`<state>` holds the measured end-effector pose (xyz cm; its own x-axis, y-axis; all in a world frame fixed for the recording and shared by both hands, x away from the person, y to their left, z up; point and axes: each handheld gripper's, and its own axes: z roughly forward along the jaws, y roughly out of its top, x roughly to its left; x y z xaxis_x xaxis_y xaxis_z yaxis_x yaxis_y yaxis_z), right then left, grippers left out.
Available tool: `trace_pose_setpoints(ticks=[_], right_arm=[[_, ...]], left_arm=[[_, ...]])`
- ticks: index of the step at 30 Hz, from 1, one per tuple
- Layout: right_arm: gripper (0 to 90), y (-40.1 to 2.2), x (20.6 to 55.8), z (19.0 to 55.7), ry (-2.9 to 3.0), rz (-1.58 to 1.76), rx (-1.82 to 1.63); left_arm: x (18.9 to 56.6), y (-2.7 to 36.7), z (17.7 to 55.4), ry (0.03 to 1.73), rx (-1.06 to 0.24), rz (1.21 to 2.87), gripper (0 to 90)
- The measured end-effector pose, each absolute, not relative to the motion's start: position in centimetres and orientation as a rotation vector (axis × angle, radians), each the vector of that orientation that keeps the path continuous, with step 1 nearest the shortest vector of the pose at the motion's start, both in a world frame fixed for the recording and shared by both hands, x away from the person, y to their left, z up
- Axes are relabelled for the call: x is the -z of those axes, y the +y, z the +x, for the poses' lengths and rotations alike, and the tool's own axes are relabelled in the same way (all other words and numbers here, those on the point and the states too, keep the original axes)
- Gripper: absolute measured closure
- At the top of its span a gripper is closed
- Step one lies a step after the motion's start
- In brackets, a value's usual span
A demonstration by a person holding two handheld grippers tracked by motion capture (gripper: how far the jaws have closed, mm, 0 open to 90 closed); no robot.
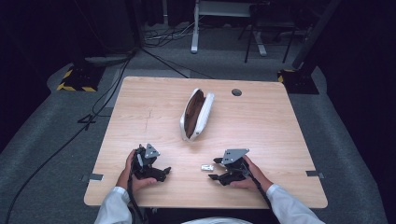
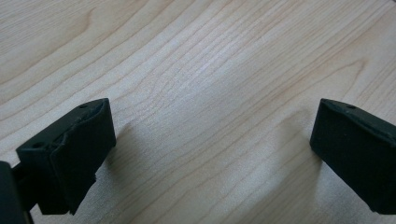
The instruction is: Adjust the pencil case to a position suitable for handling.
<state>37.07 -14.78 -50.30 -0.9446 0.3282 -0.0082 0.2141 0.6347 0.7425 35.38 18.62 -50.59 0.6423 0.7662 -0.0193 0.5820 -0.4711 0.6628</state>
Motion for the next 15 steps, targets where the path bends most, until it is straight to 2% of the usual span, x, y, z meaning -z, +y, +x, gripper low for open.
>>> trace_pose_setpoints(ticks=[5, 11, 14, 15], right_arm=[[40.5, -13.9, 50.3, 37.2, 2.71, 0.44, -1.205], [63.1, -13.6, 50.1, 36.9, 2.713, 0.43, -1.214], [72.5, -13.9, 50.1, 36.9, 2.71, 0.428, -1.211], [72.8, -14.1, 50.0, 36.9, 2.712, 0.434, -1.211]], left_arm=[[50.6, 18.6, 35.4, 1.047, -0.372, 2.217, 0.7], [50.6, 18.6, 35.4, 1.04, -0.387, 2.222, 1.1], [50.5, 18.6, 35.3, 1.048, -0.38, 2.218, 1.4], [50.5, 18.6, 35.2, 1.044, -0.391, 2.215, 1.9]])
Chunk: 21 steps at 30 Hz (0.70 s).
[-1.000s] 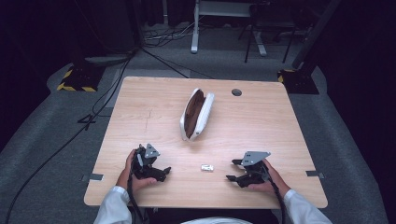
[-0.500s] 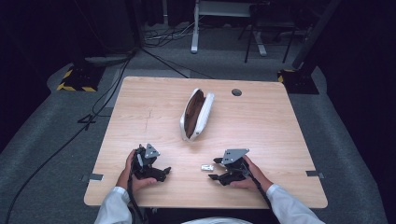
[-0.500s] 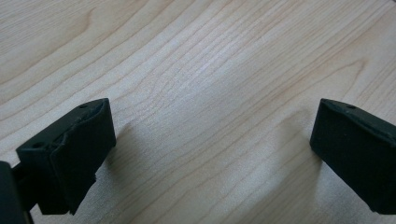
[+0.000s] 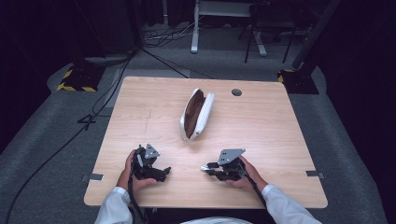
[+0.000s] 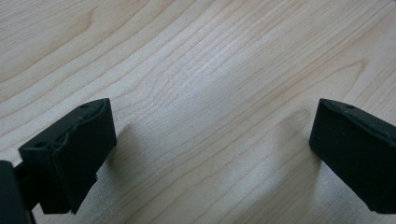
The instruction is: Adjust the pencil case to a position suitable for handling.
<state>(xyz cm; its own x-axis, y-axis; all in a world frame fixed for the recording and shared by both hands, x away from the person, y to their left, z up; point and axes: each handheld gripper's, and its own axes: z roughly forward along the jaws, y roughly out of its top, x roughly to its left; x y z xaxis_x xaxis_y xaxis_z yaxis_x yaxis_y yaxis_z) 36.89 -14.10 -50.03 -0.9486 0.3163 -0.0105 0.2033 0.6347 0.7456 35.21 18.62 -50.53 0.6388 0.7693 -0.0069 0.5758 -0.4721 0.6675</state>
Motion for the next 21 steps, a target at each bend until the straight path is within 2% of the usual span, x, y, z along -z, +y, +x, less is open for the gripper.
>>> trace_pose_setpoints(ticks=[5, 6, 7, 9, 11, 13, 21], right_arm=[[73.3, -15.2, 50.0, 36.8, 2.711, 0.443, -1.209], [73.3, -15.8, 50.0, 36.7, 2.708, 0.457, -1.21], [73.4, -16.5, 50.0, 36.7, 2.707, 0.46, -1.205], [73.5, -17.5, 49.9, 36.7, 2.701, 0.488, -1.191], [73.5, -18.8, 49.9, 36.6, 2.694, 0.509, -1.181], [73.5, -20.2, 49.9, 36.6, 2.678, 0.54, -1.177], [73.6, -25.7, 49.8, 36.5, 2.613, 0.676, -1.151]], left_arm=[[50.3, 18.5, 35.0, 1.023, -0.382, 2.201, 8.3], [50.2, 18.5, 35.0, 1.013, -0.388, 2.197, 18.3], [50.1, 18.3, 35.0, 1.01, -0.39, 2.199, 21.1], [49.7, 18.0, 35.0, 0.994, -0.406, 2.204, 15.4], [49.0, 17.7, 35.0, 0.964, -0.42, 2.187, 21.2], [48.3, 17.1, 35.1, 0.947, -0.436, 2.16, 19.3], [45.1, 13.3, 36.2, 0.828, -0.481, 2.08, 25.7]])
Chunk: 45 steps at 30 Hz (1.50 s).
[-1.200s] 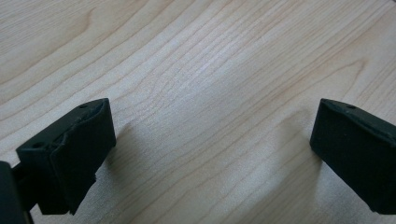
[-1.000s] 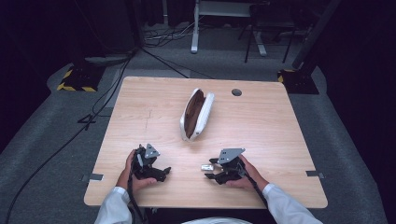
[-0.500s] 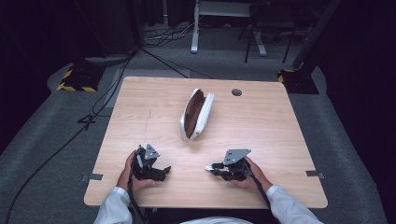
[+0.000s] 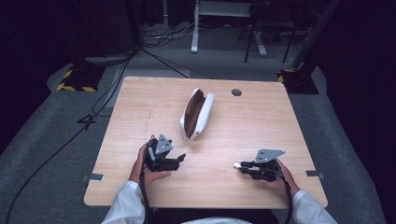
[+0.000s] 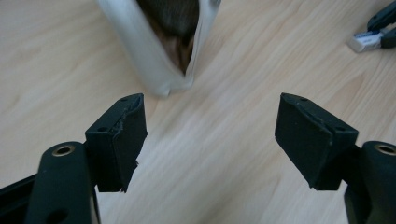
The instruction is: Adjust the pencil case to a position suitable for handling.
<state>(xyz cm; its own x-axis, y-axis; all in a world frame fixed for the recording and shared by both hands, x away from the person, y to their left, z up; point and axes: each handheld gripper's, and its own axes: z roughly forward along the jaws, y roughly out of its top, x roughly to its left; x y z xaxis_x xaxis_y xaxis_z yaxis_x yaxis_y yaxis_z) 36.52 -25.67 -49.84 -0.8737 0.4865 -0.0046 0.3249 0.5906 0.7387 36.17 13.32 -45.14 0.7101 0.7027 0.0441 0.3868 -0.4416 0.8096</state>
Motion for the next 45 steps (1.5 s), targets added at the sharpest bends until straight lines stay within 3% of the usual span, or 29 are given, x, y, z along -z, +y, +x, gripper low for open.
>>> trace_pose_setpoints(ticks=[12, 17, 24, 27, 30, 36, 45], right_arm=[[73.5, -32.3, 50.0, 36.2, 2.508, 0.858, -1.136], [73.5, -34.6, 50.1, 36.2, 2.461, 0.941, -1.149], [73.5, -34.6, 50.1, 36.2, 2.452, 0.937, -1.149], [73.5, -34.6, 50.1, 36.2, 2.453, 0.935, -1.149], [73.5, -34.6, 50.2, 36.1, 2.449, 0.934, -1.149], [73.5, -34.6, 50.2, 36.1, 2.449, 0.932, -1.151], [73.5, -34.6, 50.2, 36.2, 2.45, 0.935, -1.149]], left_arm=[[42.9, 8.1, 41.2, 0.868, -0.507, 2.01, 34.1], [42.8, 6.5, 43.0, 0.931, -0.535, 2.004, 30.9], [43.5, 4.6, 44.9, 0.99, -0.558, 2.057, 31.0], [43.8, 4.1, 45.5, 1.0, -0.559, 2.074, 39.5], [44.0, 3.8, 45.7, 0.975, -0.551, 2.091, 54.9], [43.7, 3.6, 45.2, 0.864, -0.506, 2.147, 71.3], [43.1, 5.1, 41.4, 0.658, -0.413, 2.194, 72.5]])
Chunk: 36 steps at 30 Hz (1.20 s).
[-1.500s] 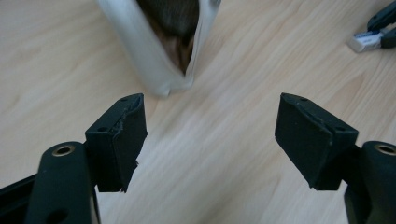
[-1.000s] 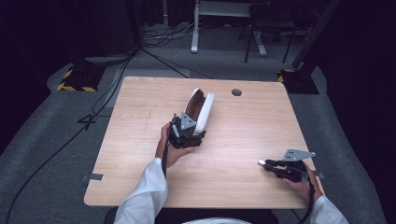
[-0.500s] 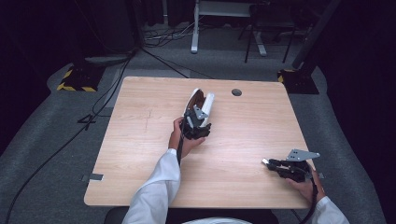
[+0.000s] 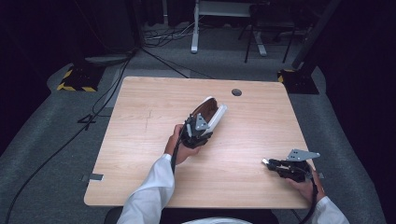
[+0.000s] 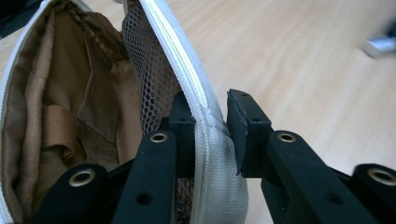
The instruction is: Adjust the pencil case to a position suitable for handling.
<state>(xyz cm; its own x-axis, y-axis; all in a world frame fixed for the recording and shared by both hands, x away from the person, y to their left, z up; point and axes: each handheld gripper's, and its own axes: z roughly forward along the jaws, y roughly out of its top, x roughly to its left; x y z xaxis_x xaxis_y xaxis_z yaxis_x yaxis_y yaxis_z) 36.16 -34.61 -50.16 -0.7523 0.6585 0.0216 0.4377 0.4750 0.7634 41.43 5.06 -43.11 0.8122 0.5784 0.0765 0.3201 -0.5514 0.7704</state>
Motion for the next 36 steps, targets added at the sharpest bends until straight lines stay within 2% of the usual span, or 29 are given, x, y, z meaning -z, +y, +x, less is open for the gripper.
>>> trace_pose_setpoints(ticks=[9, 16, 20, 25, 29, 31, 36], right_arm=[[73.5, -34.6, 50.2, 36.2, 2.451, 0.942, -1.155], [73.5, -34.7, 50.2, 36.2, 2.451, 0.942, -1.157], [73.5, -34.6, 50.2, 36.2, 2.45, 0.942, -1.156], [73.5, -34.6, 50.2, 36.2, 2.45, 0.944, -1.156], [73.5, -34.7, 50.2, 36.2, 2.453, 0.945, -1.157], [73.5, -34.6, 50.2, 36.2, 2.451, 0.946, -1.156], [73.5, -34.6, 50.2, 36.2, 2.451, 0.944, -1.156]], left_arm=[[43.1, 7.3, 37.2, 0.536, -0.359, 2.224, 71.1], [42.9, 10.0, 35.0, 0.547, -0.394, 2.194, 63.1], [42.5, 11.7, 34.1, 0.596, -0.414, 2.135, 52.0], [42.0, 14.2, 32.7, 0.677, -0.485, 2.059, 44.4], [42.4, 16.1, 32.6, 0.806, -0.538, 2.0, 38.5], [43.1, 16.8, 33.2, 0.866, -0.556, 2.006, 31.3], [45.1, 17.4, 35.3, 0.918, -0.518, 2.019, 34.0]])
